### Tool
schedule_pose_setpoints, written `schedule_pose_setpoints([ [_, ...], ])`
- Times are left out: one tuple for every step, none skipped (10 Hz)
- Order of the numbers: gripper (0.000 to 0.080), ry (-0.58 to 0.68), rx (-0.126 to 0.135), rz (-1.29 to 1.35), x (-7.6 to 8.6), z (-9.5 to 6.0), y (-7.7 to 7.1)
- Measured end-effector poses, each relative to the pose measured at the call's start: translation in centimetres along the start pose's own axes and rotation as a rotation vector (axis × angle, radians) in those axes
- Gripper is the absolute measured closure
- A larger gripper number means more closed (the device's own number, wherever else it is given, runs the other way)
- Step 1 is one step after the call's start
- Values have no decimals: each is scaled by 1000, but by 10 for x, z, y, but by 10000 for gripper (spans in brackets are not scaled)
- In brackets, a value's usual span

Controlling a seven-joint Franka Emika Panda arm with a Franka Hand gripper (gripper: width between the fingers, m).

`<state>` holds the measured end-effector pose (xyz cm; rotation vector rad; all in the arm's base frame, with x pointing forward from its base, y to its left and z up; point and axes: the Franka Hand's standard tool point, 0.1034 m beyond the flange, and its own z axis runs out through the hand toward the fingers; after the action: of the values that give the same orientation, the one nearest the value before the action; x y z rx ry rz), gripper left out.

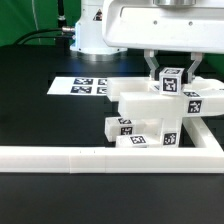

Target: Assemble chair

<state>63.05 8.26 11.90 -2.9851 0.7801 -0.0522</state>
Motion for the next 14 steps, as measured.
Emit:
schedule_pose_setpoints([
  [515,-3,5,59,-1,0,-1],
  [515,-3,4,25,0,0,-1],
  [515,-2,4,-8,0,0,-1],
  [399,-2,4,-10,-1,0,-1],
  [265,-1,3,-84,-1,0,-1],
  [265,-1,3,-172,-1,0,-2],
  [170,-1,3,-249,-1,0,-1],
  [156,0,3,-332,0,0,-1],
  [156,0,2,-425,0,0,-1],
  [151,0,2,-527,0,0,0],
  [151,0,1,-588,0,0,0],
  [151,2,-1,-658,1,0,0],
  [151,8,-14,-721,0,-1,-2],
  [151,9,-20,-823,0,-1,-2],
])
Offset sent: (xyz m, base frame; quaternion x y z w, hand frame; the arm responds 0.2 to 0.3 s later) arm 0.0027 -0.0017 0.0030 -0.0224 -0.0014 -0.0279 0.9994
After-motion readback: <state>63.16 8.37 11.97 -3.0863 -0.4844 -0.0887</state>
